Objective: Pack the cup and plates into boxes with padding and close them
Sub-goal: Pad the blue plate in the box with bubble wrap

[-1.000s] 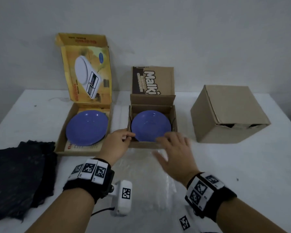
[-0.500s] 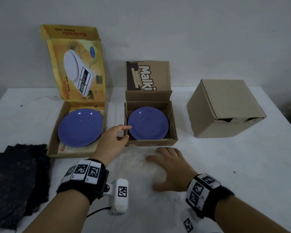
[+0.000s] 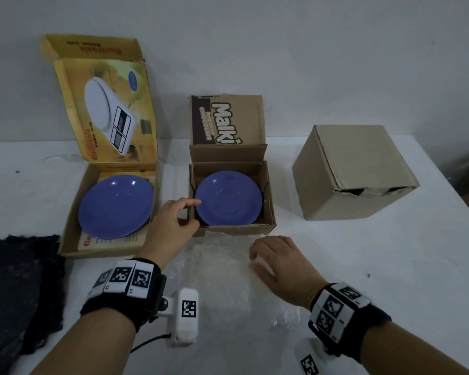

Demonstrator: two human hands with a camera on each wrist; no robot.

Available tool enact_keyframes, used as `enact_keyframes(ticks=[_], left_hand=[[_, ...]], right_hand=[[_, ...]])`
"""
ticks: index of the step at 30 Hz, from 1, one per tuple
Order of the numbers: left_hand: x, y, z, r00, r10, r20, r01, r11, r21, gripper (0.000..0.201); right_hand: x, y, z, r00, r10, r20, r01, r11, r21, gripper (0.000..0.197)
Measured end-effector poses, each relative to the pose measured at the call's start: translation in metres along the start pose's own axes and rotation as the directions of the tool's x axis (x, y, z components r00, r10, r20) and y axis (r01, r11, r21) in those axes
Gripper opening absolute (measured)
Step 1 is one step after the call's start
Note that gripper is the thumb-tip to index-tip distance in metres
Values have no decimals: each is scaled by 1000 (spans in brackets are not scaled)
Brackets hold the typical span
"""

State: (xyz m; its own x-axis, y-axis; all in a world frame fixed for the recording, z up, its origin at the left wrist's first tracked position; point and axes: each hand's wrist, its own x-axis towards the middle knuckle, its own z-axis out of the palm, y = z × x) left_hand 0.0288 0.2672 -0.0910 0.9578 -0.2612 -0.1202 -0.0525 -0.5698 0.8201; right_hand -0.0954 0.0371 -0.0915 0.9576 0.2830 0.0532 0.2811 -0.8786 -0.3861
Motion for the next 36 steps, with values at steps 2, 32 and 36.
enact_keyframes(ticks=[2, 32, 36], left_hand=[[0, 0, 0, 1000, -5, -11, 5, 1000, 2, 42], [12, 5, 10, 996, -46, -78, 42, 998, -44, 12], [11, 6, 10, 997, -13, -74, 14, 1000, 12, 10]], right_hand=[[-1, -1, 0, 996, -35, 85, 38, 998, -41, 30], [57, 0, -67, 790, 601, -119, -410, 662, 627, 60], [54, 4, -52, 911, 402, 95, -413, 892, 186, 101]])
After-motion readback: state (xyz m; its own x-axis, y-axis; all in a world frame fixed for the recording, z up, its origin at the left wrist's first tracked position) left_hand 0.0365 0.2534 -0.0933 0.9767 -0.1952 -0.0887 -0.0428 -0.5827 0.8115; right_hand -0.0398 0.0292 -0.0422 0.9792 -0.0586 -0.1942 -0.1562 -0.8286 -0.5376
